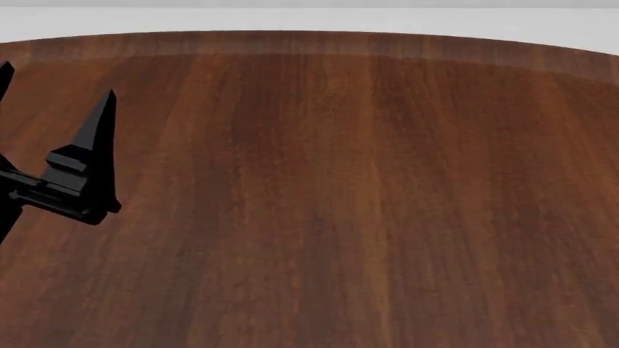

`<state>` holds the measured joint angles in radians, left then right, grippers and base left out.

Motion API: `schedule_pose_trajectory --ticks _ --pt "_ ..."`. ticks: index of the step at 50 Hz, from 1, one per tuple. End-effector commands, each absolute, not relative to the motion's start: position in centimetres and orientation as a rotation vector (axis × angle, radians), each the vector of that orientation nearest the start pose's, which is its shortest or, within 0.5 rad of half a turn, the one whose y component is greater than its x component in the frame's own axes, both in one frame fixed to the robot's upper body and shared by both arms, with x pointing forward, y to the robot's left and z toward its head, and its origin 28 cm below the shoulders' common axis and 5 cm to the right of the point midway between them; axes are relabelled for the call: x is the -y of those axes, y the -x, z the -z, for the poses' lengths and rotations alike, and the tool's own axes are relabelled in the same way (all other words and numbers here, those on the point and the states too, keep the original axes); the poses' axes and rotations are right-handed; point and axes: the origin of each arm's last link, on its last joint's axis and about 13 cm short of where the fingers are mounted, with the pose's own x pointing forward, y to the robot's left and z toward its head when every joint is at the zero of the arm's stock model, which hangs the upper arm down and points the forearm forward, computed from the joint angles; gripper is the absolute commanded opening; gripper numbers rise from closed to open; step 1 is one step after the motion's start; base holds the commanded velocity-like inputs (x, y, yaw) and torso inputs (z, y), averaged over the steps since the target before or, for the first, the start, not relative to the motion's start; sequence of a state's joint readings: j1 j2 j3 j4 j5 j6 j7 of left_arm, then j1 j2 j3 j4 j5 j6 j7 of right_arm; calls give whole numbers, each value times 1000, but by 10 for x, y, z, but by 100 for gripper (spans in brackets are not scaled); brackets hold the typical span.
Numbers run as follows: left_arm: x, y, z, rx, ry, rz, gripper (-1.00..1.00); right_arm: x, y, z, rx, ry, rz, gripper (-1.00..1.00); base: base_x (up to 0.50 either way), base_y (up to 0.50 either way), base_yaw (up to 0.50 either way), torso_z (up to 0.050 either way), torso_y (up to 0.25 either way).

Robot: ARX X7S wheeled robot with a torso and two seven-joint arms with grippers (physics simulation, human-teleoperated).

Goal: Put the white mug on the plate.

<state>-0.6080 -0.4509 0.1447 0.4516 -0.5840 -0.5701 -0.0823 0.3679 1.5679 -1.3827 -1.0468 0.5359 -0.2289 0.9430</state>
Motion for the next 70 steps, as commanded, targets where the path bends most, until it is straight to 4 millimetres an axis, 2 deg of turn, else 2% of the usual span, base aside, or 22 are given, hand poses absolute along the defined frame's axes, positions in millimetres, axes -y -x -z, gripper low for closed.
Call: schedule_pose_trajectory --ticks 1,12,18,23,24,25,26,27,28,29,31,33,34,37,47,55,70 --pt "-240 -272 -220 359 -50 298 100 153 -81 -184 49 242 -337 100 0 0 0 0 0" --pt "-240 -271 -220 356 -53 299 100 155 -102 -202 106 277 -297 100 0 0 0 0 0" --pt "-241 -270 -222 358 -58 297 100 159 -121 -233 136 310 -259 100 0 0 0 0 0" --pt "-241 -270 -225 363 -62 290 100 161 -125 -256 152 318 -239 100 0 0 0 0 0" --pt "-241 -270 -226 363 -61 290 100 161 -124 -270 156 313 -235 100 0 0 0 0 0" --pt "-241 -270 -226 364 -63 290 100 148 -124 -254 -5 244 -214 100 0 0 0 0 0" --pt "-241 -270 -228 366 -65 288 100 136 -134 -250 139 172 -389 100 0 0 0 0 0" --pt "-241 -270 -228 366 -65 289 100 132 -140 -246 257 154 -485 100 0 0 3 0 0" --pt "-241 -270 -228 366 -66 290 100 134 -133 -230 63 100 -355 100 0 0 0 0 0" --pt "-240 -270 -228 367 -68 290 100 140 -128 -236 17 139 -261 100 0 0 0 0 0" --pt "-240 -270 -227 365 -69 290 100 147 -121 -272 242 181 -19 100 0 0 0 0 0" --pt "-239 -270 -227 364 -71 291 100 164 -99 -281 378 303 248 100 0 0 0 0 0" --pt "-240 -270 -228 364 -72 289 100 163 -89 -282 384 289 184 100 0 0 0 0 0" --pt "-239 -269 -230 367 -76 287 100 162 -64 -277 221 348 -189 100 0 0 0 0 0" --pt "-239 -267 -236 375 -87 284 100 164 -68 -292 271 379 -176 100 0 0 0 0 0" --pt "-237 -267 -235 373 -92 284 100 167 -70 -294 285 393 -172 100 0 0 0 0 0" --pt "-235 -262 -241 385 -107 293 100 170 -67 -317 349 441 -161 100 0 0 0 0 0"
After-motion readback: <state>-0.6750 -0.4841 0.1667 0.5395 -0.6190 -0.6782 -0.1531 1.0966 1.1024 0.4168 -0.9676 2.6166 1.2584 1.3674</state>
